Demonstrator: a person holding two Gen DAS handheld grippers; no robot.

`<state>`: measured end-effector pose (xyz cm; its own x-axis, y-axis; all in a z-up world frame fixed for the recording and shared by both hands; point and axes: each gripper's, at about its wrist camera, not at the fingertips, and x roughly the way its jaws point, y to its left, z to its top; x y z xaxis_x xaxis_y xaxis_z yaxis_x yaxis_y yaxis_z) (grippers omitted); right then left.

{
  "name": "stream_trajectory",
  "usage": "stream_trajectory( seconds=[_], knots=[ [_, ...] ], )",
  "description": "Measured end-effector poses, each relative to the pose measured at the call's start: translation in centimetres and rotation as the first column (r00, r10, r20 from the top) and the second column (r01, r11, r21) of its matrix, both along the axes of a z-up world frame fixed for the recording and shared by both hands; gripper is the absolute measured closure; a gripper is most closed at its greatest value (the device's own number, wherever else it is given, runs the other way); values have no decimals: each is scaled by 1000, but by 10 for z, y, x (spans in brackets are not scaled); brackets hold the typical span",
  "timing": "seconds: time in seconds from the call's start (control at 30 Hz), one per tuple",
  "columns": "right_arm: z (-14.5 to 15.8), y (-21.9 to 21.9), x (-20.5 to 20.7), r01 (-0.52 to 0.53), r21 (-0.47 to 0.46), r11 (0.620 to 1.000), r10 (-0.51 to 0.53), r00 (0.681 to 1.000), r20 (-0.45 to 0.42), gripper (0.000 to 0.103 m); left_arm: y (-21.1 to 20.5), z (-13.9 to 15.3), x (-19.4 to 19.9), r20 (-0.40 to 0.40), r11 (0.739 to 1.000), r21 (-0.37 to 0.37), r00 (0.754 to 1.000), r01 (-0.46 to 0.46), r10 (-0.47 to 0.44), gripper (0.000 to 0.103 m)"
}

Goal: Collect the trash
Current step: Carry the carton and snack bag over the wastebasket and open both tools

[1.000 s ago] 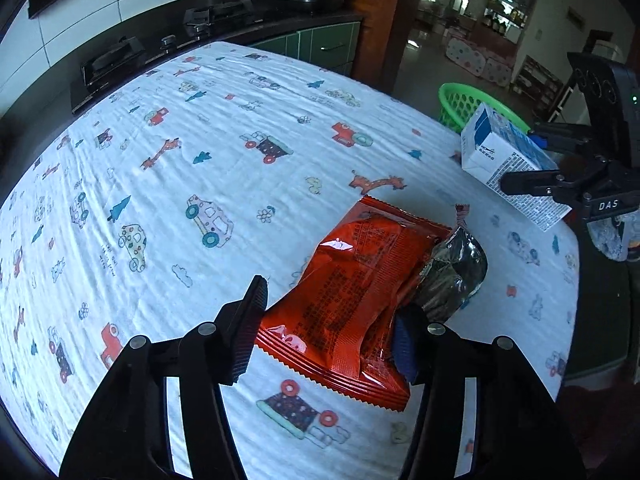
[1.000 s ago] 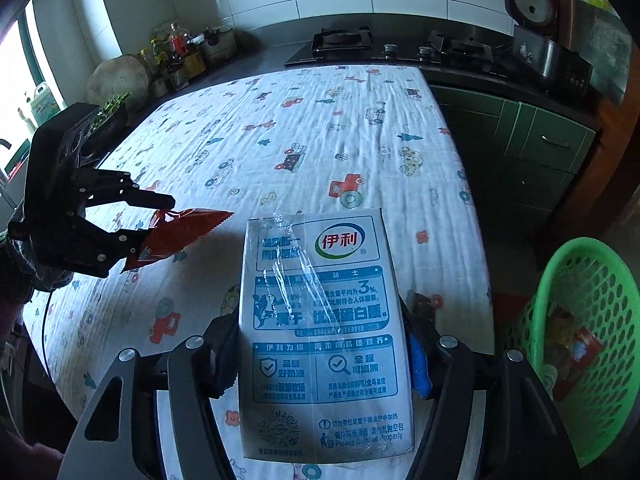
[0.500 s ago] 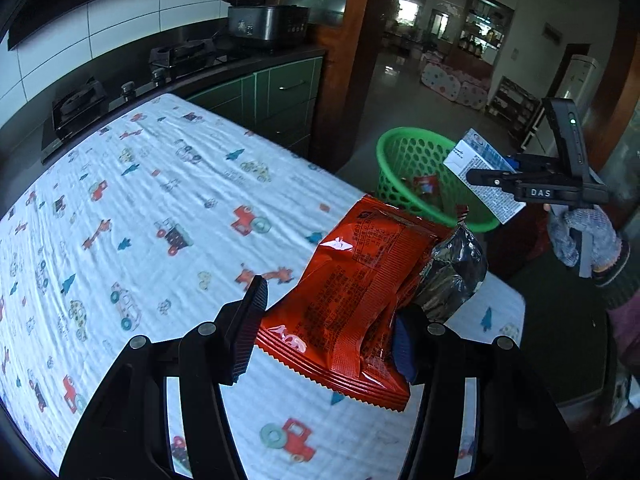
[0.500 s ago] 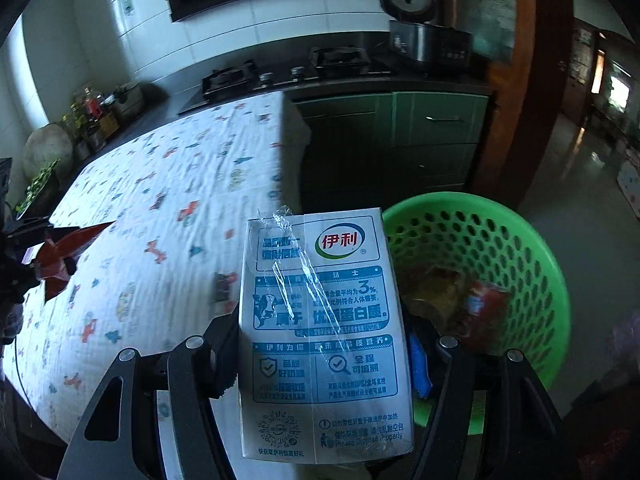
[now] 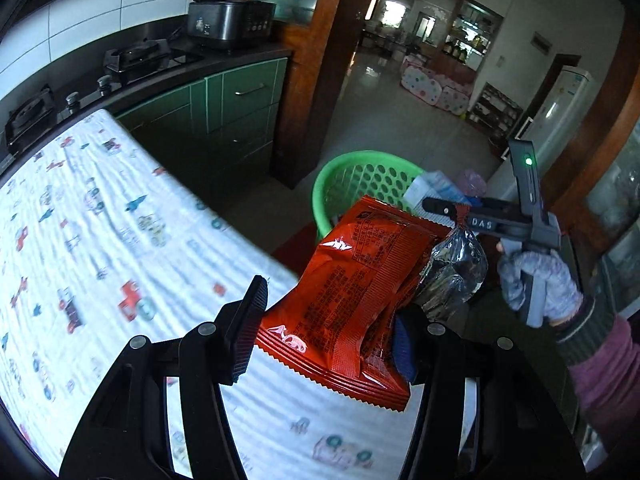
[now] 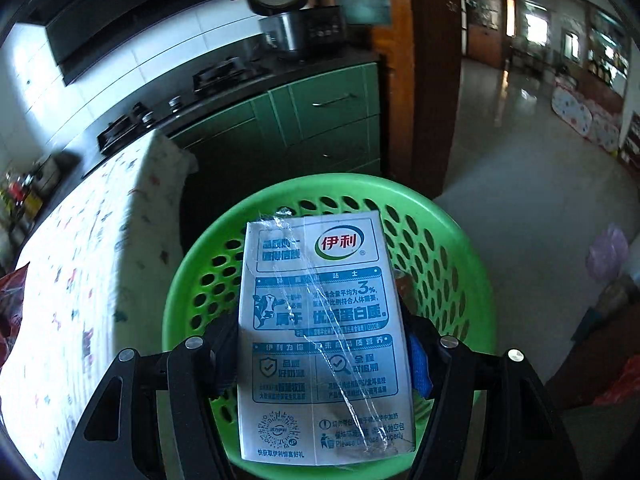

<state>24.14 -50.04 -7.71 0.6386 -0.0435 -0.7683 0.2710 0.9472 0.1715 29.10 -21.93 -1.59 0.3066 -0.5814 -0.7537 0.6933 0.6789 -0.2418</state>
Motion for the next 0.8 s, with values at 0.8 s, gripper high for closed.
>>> stream_trajectory(
  seconds=[0.8],
  knots=[
    [15,-12,-67,-23,-45,999,27,995,101,24,-134,-41,29,-58,995,102,998,6,0,49]
  ],
)
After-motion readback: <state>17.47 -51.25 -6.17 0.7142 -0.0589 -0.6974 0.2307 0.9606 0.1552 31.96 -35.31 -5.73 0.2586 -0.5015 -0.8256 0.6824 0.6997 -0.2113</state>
